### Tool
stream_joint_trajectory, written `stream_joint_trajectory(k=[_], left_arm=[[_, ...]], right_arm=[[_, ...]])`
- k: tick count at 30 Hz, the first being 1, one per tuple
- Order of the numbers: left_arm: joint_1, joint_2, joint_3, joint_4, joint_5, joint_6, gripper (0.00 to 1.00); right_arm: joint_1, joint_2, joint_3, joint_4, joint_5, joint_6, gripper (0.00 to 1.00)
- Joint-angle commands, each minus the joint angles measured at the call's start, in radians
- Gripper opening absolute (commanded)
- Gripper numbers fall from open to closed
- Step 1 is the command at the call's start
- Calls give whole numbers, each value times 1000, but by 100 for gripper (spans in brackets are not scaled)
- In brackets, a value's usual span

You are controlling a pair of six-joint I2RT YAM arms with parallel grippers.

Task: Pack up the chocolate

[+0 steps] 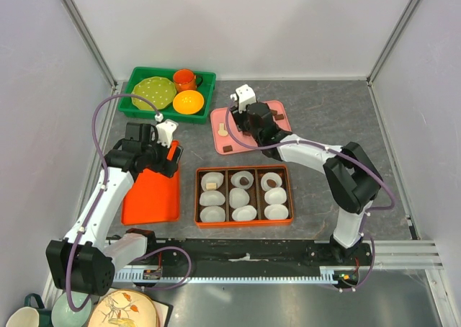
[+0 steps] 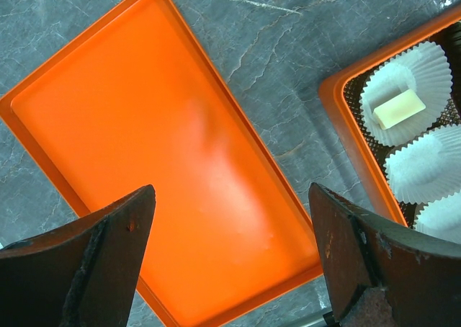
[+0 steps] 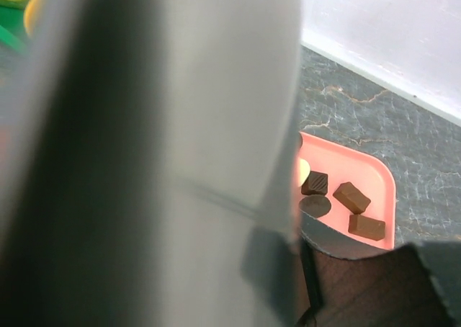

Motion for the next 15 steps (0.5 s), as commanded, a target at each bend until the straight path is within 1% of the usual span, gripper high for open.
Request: stream_joint_trajectory(k=[1, 10, 15], left_arm=[[9, -20, 4, 22, -7, 29, 94], [10, -23, 10, 19, -13, 33, 94], [10, -21, 11, 20, -16, 35, 94]], right_arm=[[-24, 27, 52, 71, -28, 8, 54], [-38, 68, 60, 80, -74, 17, 53], [-36, 67, 37, 88, -114, 57, 51]])
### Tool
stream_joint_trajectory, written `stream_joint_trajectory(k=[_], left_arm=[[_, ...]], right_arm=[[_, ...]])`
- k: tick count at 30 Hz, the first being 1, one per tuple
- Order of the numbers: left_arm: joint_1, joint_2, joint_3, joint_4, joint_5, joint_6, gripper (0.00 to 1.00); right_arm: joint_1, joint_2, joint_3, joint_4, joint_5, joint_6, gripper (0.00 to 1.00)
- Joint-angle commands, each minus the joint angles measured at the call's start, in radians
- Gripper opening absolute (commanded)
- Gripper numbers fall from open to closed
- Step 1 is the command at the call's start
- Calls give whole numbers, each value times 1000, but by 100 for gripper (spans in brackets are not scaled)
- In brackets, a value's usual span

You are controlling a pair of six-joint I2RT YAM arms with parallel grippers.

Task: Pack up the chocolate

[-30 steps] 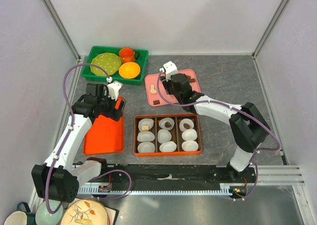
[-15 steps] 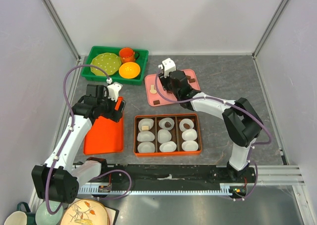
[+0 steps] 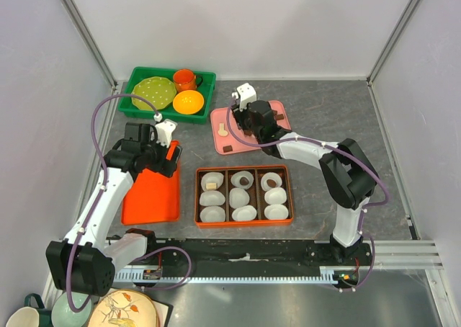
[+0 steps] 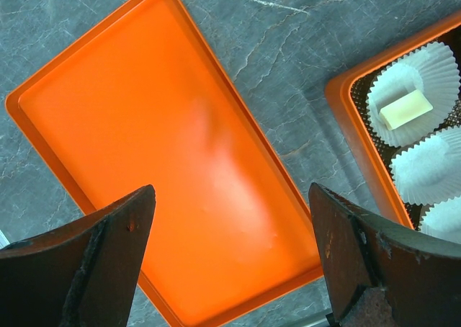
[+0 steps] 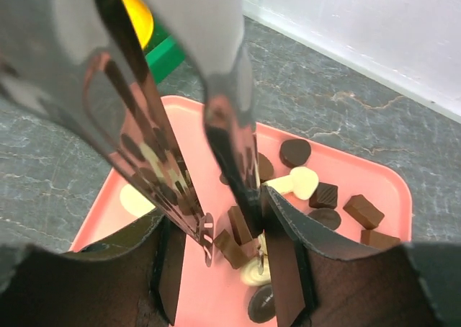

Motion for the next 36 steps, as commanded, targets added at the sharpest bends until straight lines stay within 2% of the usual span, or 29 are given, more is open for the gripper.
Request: stream_joint_trajectory(k=[1, 8, 30, 36], left_arm=[[5, -17, 11, 19, -5, 34, 94], [7, -14, 22, 19, -3, 32, 94], [11, -20, 10, 22, 4, 43, 94], [13, -25, 5, 22, 4, 41, 94]], right_arm=[[-2, 6, 10, 43, -60, 55, 51], [19, -23, -35, 57, -108, 117, 49], [41, -126, -159, 43, -34, 101, 47], [41, -133, -162, 60, -39, 104, 39]])
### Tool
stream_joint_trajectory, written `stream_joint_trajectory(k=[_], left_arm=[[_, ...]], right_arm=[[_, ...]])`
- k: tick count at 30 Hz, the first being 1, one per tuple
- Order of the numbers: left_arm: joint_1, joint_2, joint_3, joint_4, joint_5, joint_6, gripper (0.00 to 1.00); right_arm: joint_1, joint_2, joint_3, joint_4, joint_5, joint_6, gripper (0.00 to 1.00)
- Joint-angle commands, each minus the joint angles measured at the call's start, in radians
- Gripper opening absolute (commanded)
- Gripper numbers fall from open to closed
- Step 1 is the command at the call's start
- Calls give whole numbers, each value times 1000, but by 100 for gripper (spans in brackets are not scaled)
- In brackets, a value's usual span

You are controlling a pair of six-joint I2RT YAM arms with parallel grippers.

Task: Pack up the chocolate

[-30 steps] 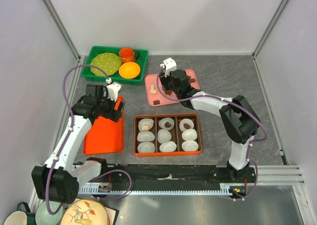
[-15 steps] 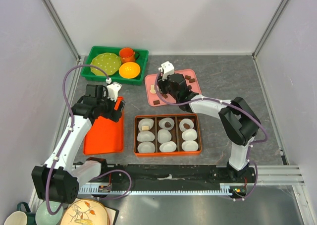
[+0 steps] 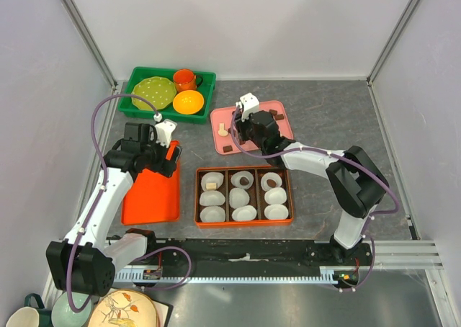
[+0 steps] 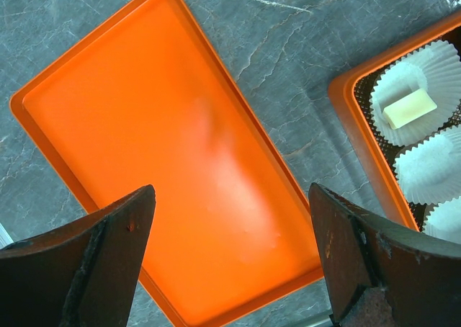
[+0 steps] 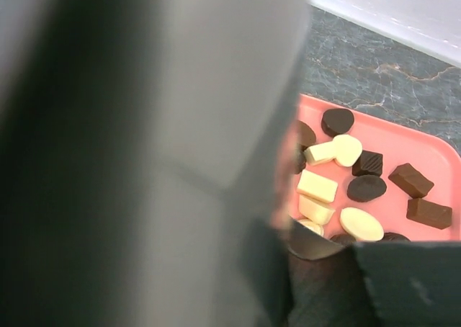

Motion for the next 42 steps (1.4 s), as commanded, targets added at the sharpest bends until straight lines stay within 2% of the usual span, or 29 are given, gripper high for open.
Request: stream_joint_trajectory(k=[1, 7, 10, 18, 25, 31, 36, 42], left_arm=[[8, -27, 5, 23, 3, 31, 94], [9, -29, 5, 20, 5, 34, 94], [9, -29, 5, 20, 5, 33, 94], [11, -18, 8, 23, 8, 33, 94], [12, -15, 5, 25, 11, 39, 94], [14, -9, 8, 25, 17, 42, 94], [15, -11, 10, 25, 22, 34, 94], [15, -11, 16, 20, 20, 31, 94]], right_arm=[[1, -35, -6, 20, 3, -2, 36], [1, -55, 18, 22, 0, -5, 27], [3, -122, 9, 17, -12, -4, 23], [64, -336, -17, -197, 46, -35, 23], [147, -630, -152, -421, 90, 13, 22], [230, -785, -195, -541, -33, 47, 22], [320, -801, -197, -583, -81, 53, 21], [380, -761, -253, -551, -83, 86, 21]])
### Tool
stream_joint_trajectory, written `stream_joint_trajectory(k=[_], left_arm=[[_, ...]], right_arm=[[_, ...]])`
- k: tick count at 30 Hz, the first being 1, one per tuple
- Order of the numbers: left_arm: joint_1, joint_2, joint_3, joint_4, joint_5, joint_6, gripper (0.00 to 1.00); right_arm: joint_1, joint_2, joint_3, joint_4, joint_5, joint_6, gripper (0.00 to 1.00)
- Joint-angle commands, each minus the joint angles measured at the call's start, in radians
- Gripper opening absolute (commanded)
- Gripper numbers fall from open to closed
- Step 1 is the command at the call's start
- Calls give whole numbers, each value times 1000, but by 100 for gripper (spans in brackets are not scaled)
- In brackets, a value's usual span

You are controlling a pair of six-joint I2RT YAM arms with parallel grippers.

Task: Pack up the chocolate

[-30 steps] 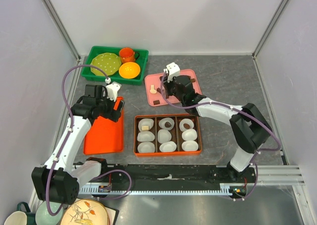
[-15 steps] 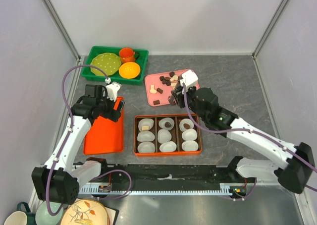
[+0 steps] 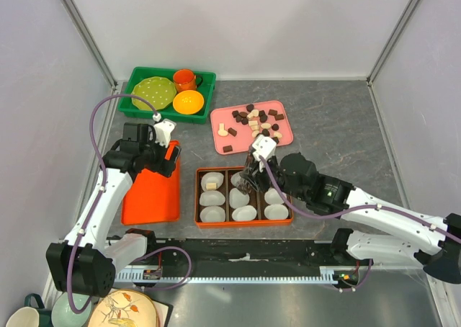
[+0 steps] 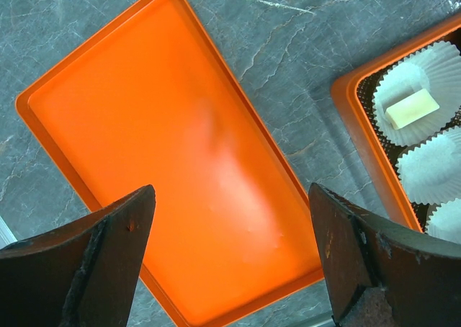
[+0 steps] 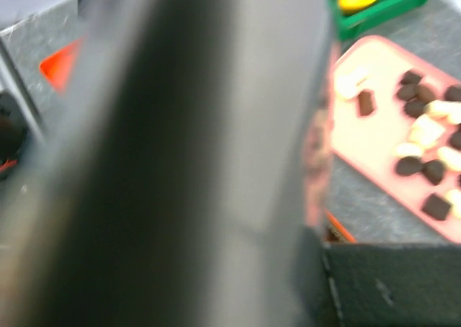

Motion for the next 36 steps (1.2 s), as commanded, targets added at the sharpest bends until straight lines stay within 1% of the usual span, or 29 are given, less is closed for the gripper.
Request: stream_joint_trajectory(k=[1, 13, 18, 22, 23, 29, 36], left_arm=[[6, -2, 19, 19, 16, 26, 94], [6, -1, 22, 14, 15, 23, 94], [6, -11, 14, 14, 6, 29, 94], [6, -15, 10, 11, -3, 38, 94], [6, -18, 10, 11, -3, 38, 94], [6, -16, 11, 11, 0, 32, 94], [6, -21, 8, 9, -3, 34, 94]], right_arm=[[32, 25, -42, 49, -16, 39, 21], [52, 93, -85, 184, 5, 47, 22], [52, 117, -95, 212, 3, 47, 22], [55, 117, -104, 214, 3, 54, 28], [55, 114, -108, 212, 7, 56, 31], [56, 99, -110, 200, 31, 54, 41], [56, 93, -99, 198, 49, 45, 45]])
